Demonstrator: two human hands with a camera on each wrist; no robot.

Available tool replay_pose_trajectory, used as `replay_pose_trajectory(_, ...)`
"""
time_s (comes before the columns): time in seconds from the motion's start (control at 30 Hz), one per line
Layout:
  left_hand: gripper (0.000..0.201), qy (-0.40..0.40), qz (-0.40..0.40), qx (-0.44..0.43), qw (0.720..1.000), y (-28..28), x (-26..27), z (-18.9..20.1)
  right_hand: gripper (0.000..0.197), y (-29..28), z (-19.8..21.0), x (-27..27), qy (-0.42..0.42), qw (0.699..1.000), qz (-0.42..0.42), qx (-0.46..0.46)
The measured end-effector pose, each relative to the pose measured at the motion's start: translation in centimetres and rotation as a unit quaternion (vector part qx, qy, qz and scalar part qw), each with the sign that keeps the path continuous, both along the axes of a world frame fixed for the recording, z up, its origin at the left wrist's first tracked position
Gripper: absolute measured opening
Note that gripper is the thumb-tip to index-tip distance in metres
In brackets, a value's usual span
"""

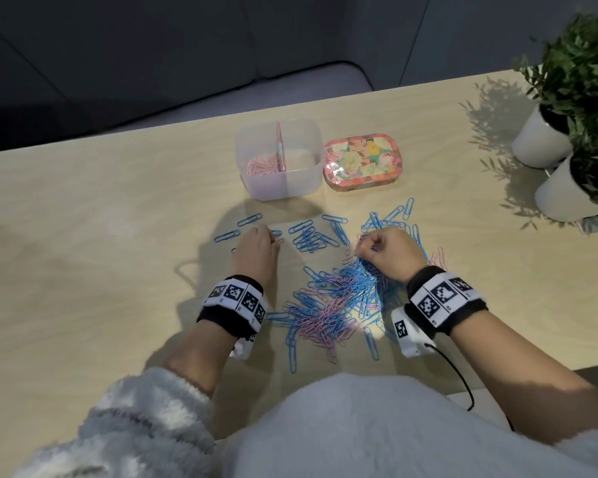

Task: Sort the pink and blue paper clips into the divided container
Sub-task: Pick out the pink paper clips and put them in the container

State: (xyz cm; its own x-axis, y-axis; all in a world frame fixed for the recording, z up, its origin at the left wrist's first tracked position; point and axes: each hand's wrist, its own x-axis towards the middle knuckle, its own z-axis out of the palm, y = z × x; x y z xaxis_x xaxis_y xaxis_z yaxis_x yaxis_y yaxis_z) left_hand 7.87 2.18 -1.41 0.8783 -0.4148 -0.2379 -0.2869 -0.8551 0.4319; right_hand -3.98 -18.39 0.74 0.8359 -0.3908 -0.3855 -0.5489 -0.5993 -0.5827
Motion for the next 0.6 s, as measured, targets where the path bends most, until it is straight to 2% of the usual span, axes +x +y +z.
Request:
replay_pose_trajectory(0.07, 0.023, 0.006, -0.017, -0.003, 1.0, 0.1, 0.0, 0.0, 0.005, 0.2, 0.5, 0.7, -0.009, 0.997, 0.031, -0.064)
replay_pose_trajectory(0.13, 0.023, 0.012, -0.028, -0.012, 0.999, 0.4, -0.1, 0.0, 0.019, 0.3, 0.8, 1.5, 0.009, 0.988, 0.1, -0.121)
replay_pose_trajectory(0.2, 0.023, 0.016, -0.032, -0.019, 0.999, 0.7, -0.2, 0.0, 0.023, 0.4, 1.0, 1.9, 0.034, 0.974, 0.152, -0.163)
replay_pose_trajectory(0.33, 0.013, 0.015, -0.03, -0.031, 0.999, 1.1, -0.6, 0.3, 0.024, 0.6, 0.2, 1.1, 0.039, 0.966, 0.175, -0.188)
replay_pose_trajectory(0.4, 0.013, 0.019, -0.024, -0.026, 0.999, 1.1, -0.7, 0.4, 0.029, 1.0, -0.4, 0.4, 0.023, 0.968, 0.163, -0.192)
replay_pose_trajectory(0.5, 0.012, 0.025, -0.042, -0.019, 0.999, 0.8, -0.7, 0.8, 0.033, 1.5, -0.9, 0.0, -0.008, 0.985, 0.083, -0.152)
replay_pose_trajectory(0.6, 0.008, 0.024, -0.058, -0.051, 0.997, 0.2, -0.2, 2.0, 0.016, 1.4, -1.3, 0.6, -0.023, 0.992, 0.026, -0.12)
